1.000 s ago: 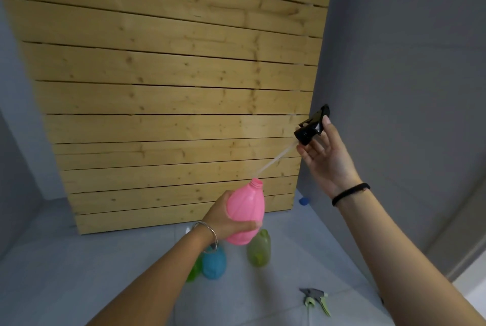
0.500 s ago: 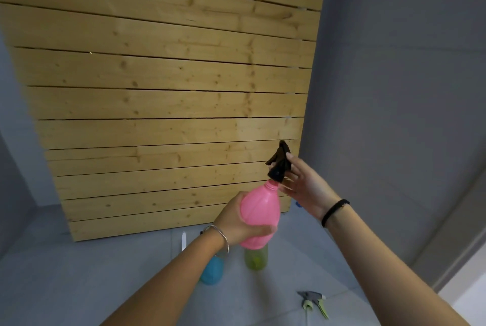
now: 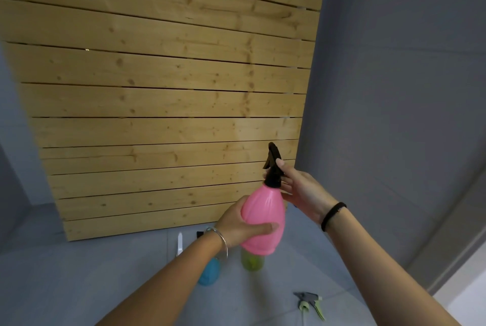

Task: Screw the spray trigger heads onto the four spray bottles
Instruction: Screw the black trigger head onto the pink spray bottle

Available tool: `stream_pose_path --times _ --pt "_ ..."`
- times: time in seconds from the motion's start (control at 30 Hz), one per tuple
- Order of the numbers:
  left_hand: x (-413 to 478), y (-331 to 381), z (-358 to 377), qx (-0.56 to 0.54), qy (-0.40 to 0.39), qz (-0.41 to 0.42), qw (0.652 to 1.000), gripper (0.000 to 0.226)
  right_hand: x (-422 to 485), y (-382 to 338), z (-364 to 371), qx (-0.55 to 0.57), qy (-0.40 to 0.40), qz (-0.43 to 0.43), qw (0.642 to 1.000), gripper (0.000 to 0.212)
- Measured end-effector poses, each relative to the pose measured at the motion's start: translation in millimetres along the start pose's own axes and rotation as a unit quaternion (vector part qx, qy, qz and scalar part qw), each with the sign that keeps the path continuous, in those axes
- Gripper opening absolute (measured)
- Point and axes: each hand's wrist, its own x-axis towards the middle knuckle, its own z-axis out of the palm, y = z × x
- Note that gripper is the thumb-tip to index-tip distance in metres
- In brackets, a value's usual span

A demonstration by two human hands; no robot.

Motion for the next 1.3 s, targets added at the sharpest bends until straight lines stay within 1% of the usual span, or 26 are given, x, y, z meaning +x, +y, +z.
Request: stream_pose_path --times 0.13,0.2,0.23,0.3,0.37,0.43,0.47,0.6,0.67,0.7,0.8,0.87,0.93,1.0,1.07,1.1,1.17,1.23,1.27,1.3 --pt "3.4 7.4 2.1 -0.023 0.004 0.01 1.0 0.062 1.8 1.4 7.9 0.033 -0.02 -0.025 0.999 0.055" --pt "2.8 12.5 0.1 -0.037 0.006 0.014 0.999 0.062 0.5 -0.4 6.4 0.065 -0.033 -0.03 0.997 0.053" --pt "2.2 14.7 -1.0 -0.042 0.005 0.015 0.999 0.064 -0.7 -1.7 4.7 0.074 -0.043 -0.034 0.996 0.047" --pt "1.3 17.2 -4.0 -0.04 0.0 0.018 0.999 0.072 -3.9 -5.8 4.4 0.035 -0.039 -0.043 0.998 0.031" --pt "0.5 17.3 -7.7 -0.02 -0.005 0.016 1.0 0.078 -5.8 -6.7 7.5 -0.034 0.002 -0.07 0.997 0.016" --pt "0.2 16.9 -11.3 -0.007 -0.004 0.016 1.0 0.076 -4.4 -3.3 8.5 -0.064 0.031 -0.103 0.992 0.009" --pt "-0.3 17.7 -12.5 -0.007 -0.005 0.016 1.0 0.075 -4.2 -3.8 9.7 -0.062 0.033 -0.109 0.992 0.01" --pt "-3.3 23.5 -12.8 -0.043 -0.035 0.013 0.998 0.08 -2.8 -8.2 11.7 -0.047 0.012 -0.11 0.993 0.032" --pt "-4.0 23.3 -12.3 -0.045 -0.031 0.013 0.998 0.082 -1.7 -5.5 12.6 -0.034 0.014 -0.11 0.993 0.033" --pt "-3.6 22.8 -11.8 -0.039 -0.022 0.015 0.999 0.081 -1.2 -4.2 15.0 -0.02 0.032 -0.111 0.993 0.032" --pt "-0.7 23.4 -8.4 -0.015 0.022 0.022 0.999 0.069 3.1 -0.8 26.6 0.026 0.131 -0.11 0.985 0.031" --pt "1.7 24.7 -4.9 -0.009 0.038 0.032 0.999 0.068 3.7 -1.8 35.2 0.026 0.162 -0.113 0.98 0.034" --pt "2.8 26.2 -4.4 -0.011 0.058 0.04 0.997 0.067 3.9 -2.7 38.7 0.014 0.138 -0.111 0.984 0.031" --pt "3.2 28.2 -5.8 -0.017 0.07 0.046 0.996 0.068 1.1 -5.5 36.9 0.005 0.076 -0.099 0.992 0.029" --pt "4.1 28.7 -6.8 -0.013 0.075 0.047 0.996 0.07 -0.3 -6.9 34.0 0.03 0.045 -0.093 0.994 0.033" --pt "4.3 28.5 -6.6 -0.011 0.078 0.049 0.996 0.069 -0.3 -6.5 34.4 0.043 0.057 -0.099 0.993 0.038" --pt "4.0 28.0 -5.2 -0.007 0.08 0.053 0.995 0.064 1.6 -3.8 39.5 0.054 0.126 -0.096 0.986 0.043" --pt "4.4 27.1 -4.7 0.001 0.074 0.057 0.996 0.058 3.2 0.7 43.9 0.034 0.191 -0.082 0.978 0.033" --pt "4.6 26.7 -5.9 0.004 0.074 0.058 0.996 0.057 2.9 0.4 44.9 0.034 0.187 -0.077 0.979 0.032" --pt "4.5 26.8 -7.4 0.004 0.076 0.058 0.995 0.057 3.0 0.1 42.8 0.054 0.159 -0.076 0.983 0.035"
